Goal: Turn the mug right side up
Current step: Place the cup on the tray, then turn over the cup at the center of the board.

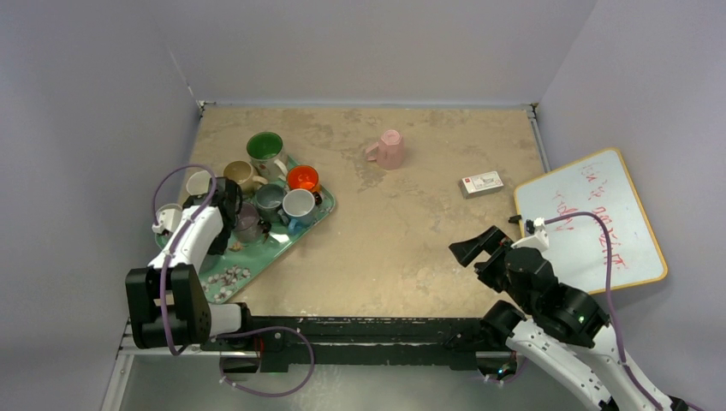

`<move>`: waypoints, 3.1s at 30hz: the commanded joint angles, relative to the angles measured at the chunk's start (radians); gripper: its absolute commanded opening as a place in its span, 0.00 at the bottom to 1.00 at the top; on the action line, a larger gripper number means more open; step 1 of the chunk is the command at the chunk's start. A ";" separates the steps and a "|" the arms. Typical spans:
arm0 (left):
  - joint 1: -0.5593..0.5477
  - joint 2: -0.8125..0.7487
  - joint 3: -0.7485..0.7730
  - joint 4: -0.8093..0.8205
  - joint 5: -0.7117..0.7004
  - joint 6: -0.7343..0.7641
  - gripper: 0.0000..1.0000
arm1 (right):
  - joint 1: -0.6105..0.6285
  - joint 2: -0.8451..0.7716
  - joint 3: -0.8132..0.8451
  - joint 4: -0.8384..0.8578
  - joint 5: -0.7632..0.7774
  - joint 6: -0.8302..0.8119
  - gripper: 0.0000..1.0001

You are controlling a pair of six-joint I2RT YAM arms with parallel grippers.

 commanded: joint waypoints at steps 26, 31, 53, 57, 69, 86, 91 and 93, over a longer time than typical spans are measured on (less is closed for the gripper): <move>0.011 -0.098 0.106 0.059 0.005 0.196 0.47 | -0.002 -0.007 0.017 -0.023 0.002 -0.005 0.99; 0.011 -0.172 0.183 0.018 0.041 0.273 0.57 | -0.002 0.006 0.015 0.013 -0.019 -0.025 0.99; 0.009 -0.530 0.202 0.426 1.314 1.116 0.87 | -0.002 0.665 0.175 0.767 -0.179 -0.838 0.97; 0.009 -0.560 0.110 0.480 1.504 1.123 0.88 | -0.003 0.865 0.360 0.792 -0.186 -1.040 0.98; -0.035 -0.772 -0.069 0.495 1.439 1.174 0.88 | -0.106 1.406 0.853 0.629 -0.350 -1.396 0.99; -0.053 -0.833 -0.064 0.464 1.367 1.185 0.87 | -0.210 1.928 1.499 0.243 -0.581 -1.661 0.71; -0.053 -0.835 -0.061 0.458 1.365 1.185 0.86 | -0.211 2.043 1.635 0.133 -0.534 -1.720 0.73; -0.053 -0.835 -0.060 0.458 1.364 1.185 0.86 | -0.210 2.073 1.678 0.113 -0.514 -1.734 0.75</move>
